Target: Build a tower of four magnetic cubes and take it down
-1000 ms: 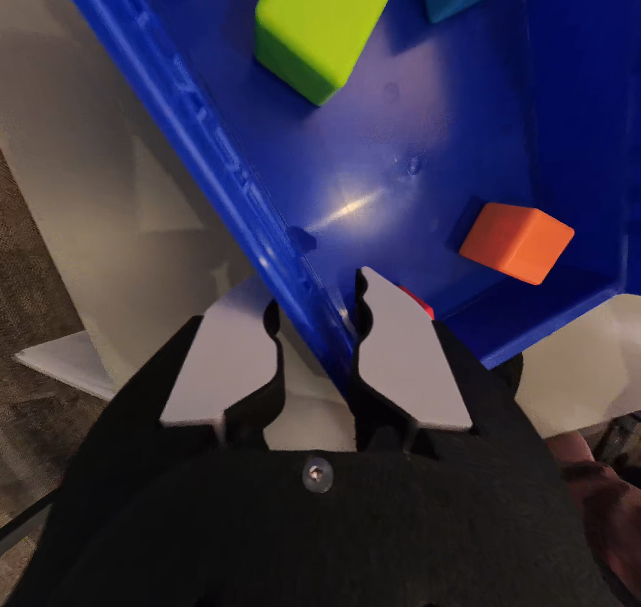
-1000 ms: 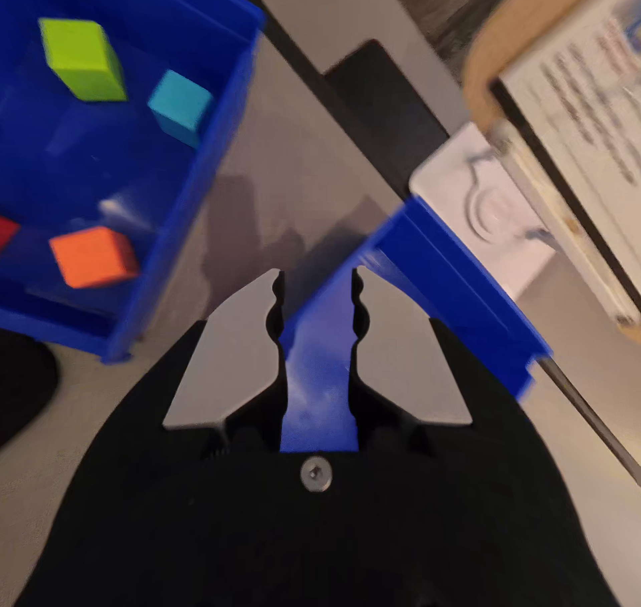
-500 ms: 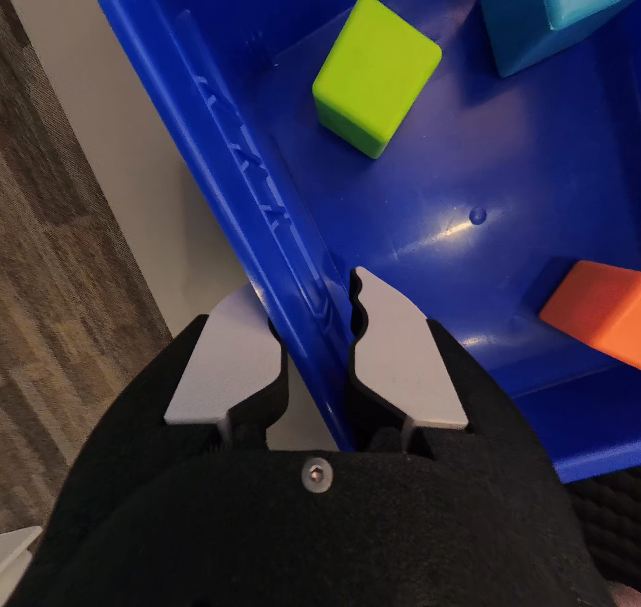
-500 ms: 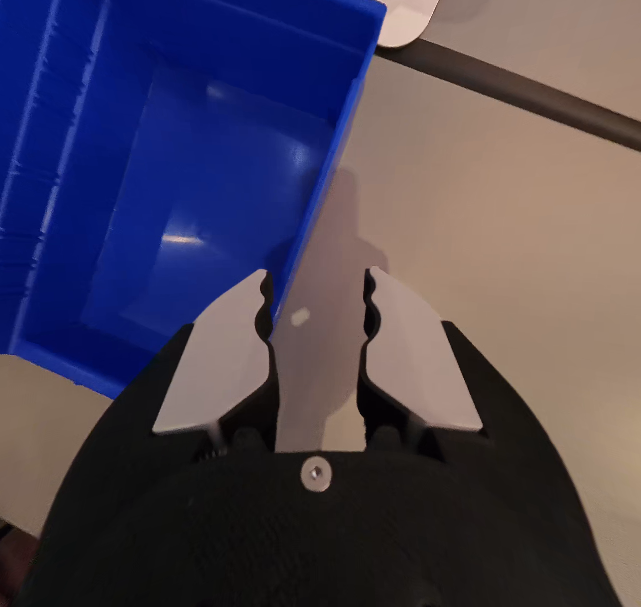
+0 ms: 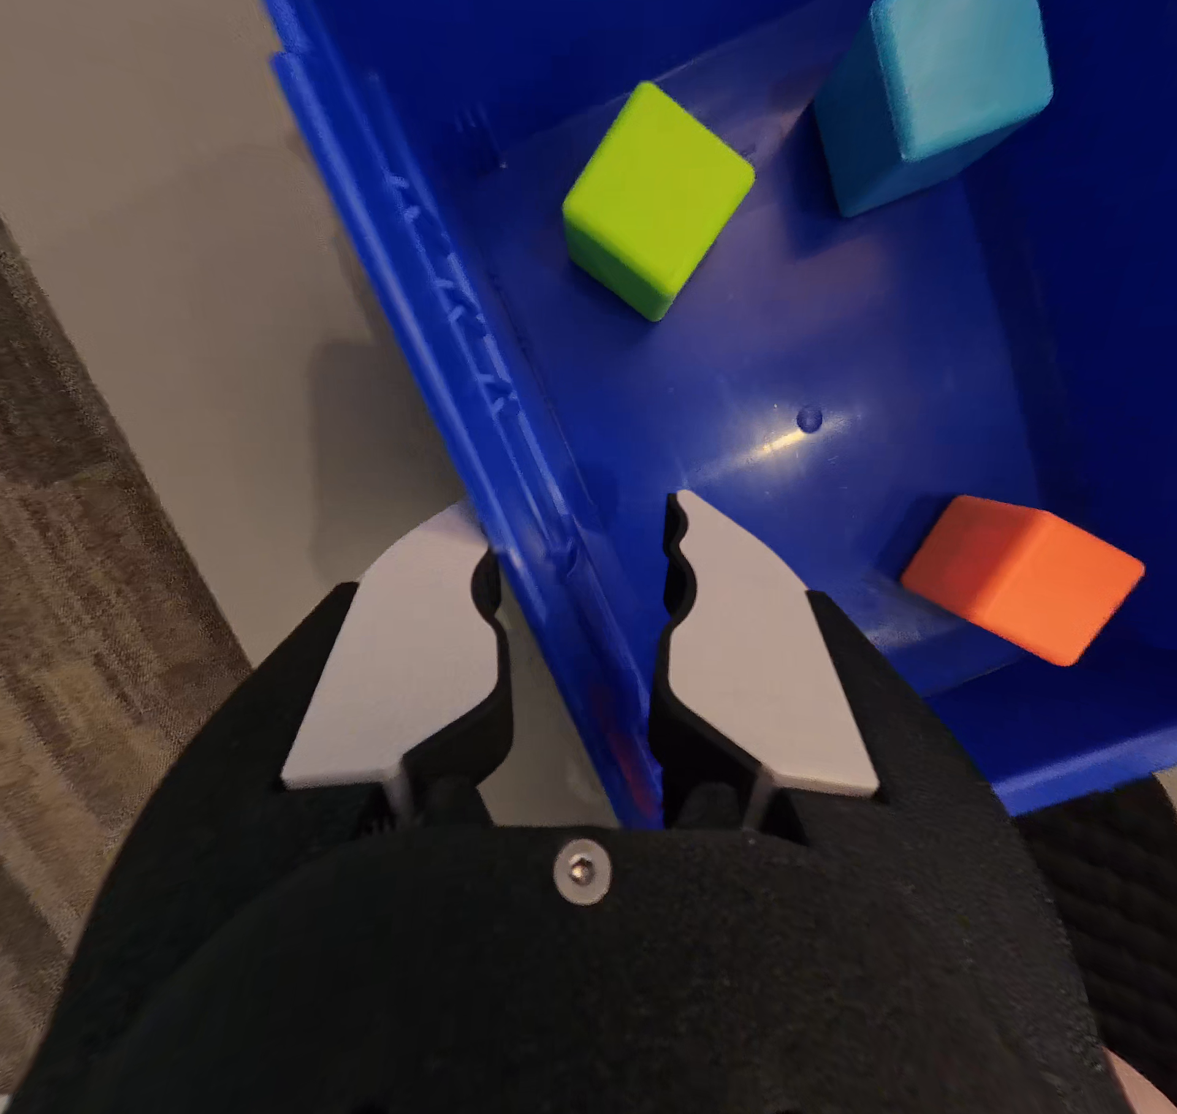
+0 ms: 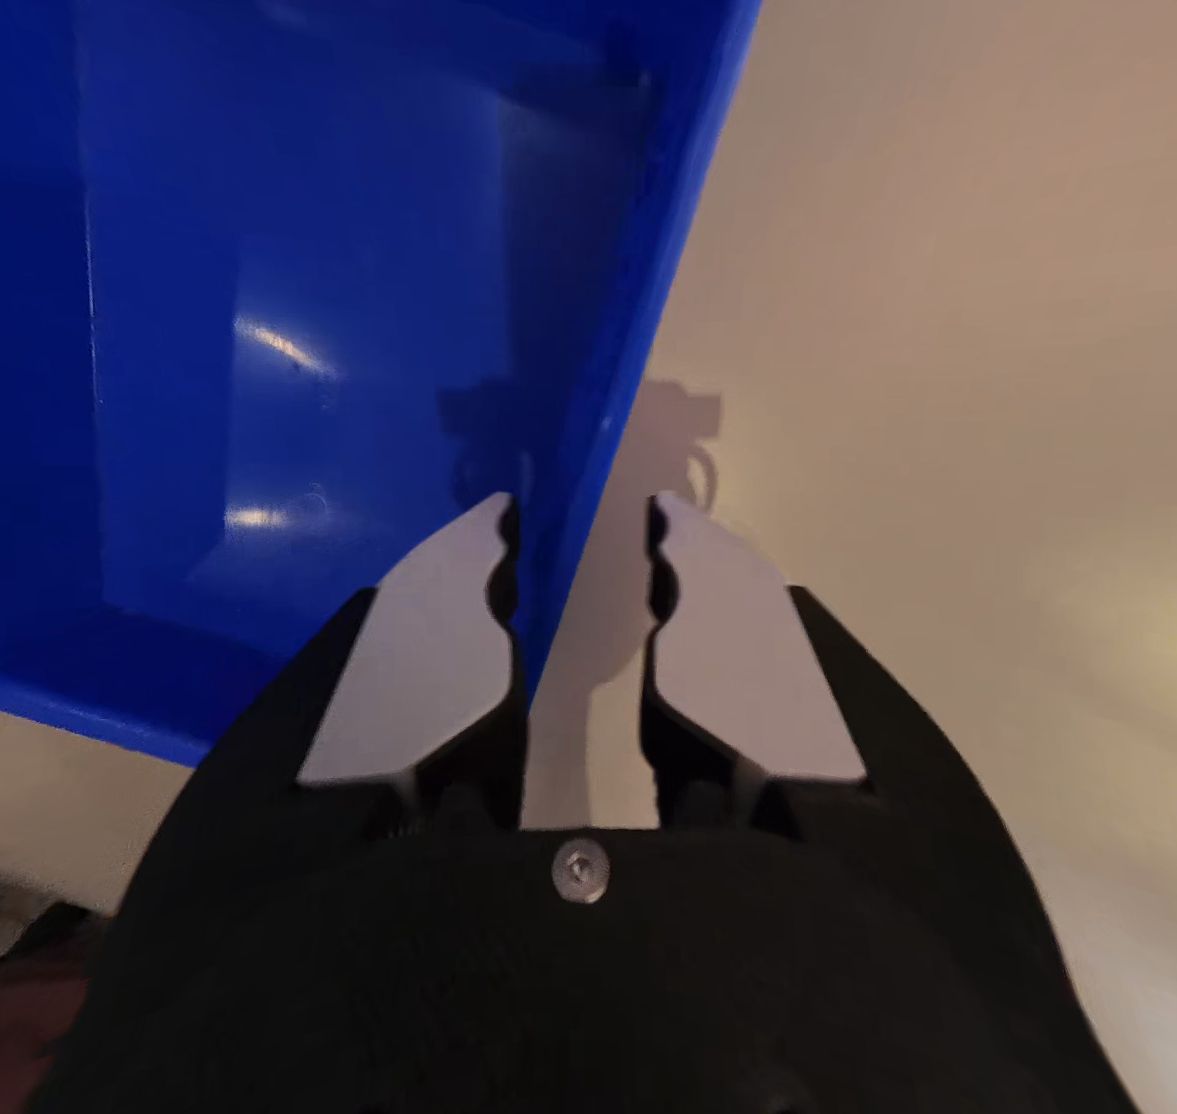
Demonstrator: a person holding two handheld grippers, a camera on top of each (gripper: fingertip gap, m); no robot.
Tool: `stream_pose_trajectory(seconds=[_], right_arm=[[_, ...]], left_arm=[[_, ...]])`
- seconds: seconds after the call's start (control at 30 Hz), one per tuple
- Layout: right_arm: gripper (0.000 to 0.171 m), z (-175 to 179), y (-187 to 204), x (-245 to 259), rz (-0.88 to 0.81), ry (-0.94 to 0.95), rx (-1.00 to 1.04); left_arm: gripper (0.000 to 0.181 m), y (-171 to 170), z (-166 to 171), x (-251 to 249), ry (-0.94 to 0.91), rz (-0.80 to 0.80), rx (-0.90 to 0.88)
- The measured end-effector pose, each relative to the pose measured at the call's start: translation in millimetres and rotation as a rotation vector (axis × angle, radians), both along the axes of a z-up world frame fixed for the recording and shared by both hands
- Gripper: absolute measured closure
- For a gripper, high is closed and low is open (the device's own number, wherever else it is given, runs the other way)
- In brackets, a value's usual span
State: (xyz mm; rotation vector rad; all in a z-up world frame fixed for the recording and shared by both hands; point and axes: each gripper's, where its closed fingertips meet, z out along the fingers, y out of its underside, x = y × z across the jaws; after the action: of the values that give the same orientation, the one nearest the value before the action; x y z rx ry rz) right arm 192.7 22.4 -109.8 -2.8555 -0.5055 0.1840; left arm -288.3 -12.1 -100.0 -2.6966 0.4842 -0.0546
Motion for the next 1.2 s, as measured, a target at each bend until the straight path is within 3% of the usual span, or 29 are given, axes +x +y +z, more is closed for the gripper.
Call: stream_pose_trajectory(seconds=[0.03,0.07,0.2,0.33,0.5,0.67,0.83,1.1,1.2], right_arm=[[0.154,-4.1,-1.9,-3.5,0.018,0.001,-0.034],[0.161,-7.4,-4.6,-6.9,0.033,0.007,-0.070],[0.161,-9.1,-6.7,-7.7,0.021,0.044,-0.151],[0.162,-9.1,0.9,11.0,0.018,0.076,-0.148],[0.163,-9.4,14.6,76.2,-0.081,0.143,-0.156],[0.163,-10.4,12.7,170.3,-0.217,0.137,-0.137],[0.163,-11.3,-1.6,244.6,-0.306,0.142,-0.066],[0.163,-12.3,-7.0,301.1,-0.341,0.089,-0.018],[0.163,-12.4,-6.9,304.0,-0.346,0.119,-0.008]], left_arm=[[0.128,0.3,8.0,-5.0,0.015,0.020,0.028],[0.125,0.5,18.4,-11.6,0.041,0.047,0.067],[0.127,-3.2,79.2,-14.0,0.007,0.115,0.275],[0.127,-9.1,144.5,19.1,-0.186,0.081,0.508],[0.122,-16.1,176.1,49.6,-0.388,0.073,0.567],[0.119,-13.3,209.0,78.3,-0.701,-0.034,0.663],[0.123,-15.5,227.1,91.9,-0.740,-0.099,0.753],[0.121,-23.5,229.6,128.5,-0.678,-0.221,0.761],[0.123,-20.2,210.6,116.4,-0.542,-0.176,0.711]])
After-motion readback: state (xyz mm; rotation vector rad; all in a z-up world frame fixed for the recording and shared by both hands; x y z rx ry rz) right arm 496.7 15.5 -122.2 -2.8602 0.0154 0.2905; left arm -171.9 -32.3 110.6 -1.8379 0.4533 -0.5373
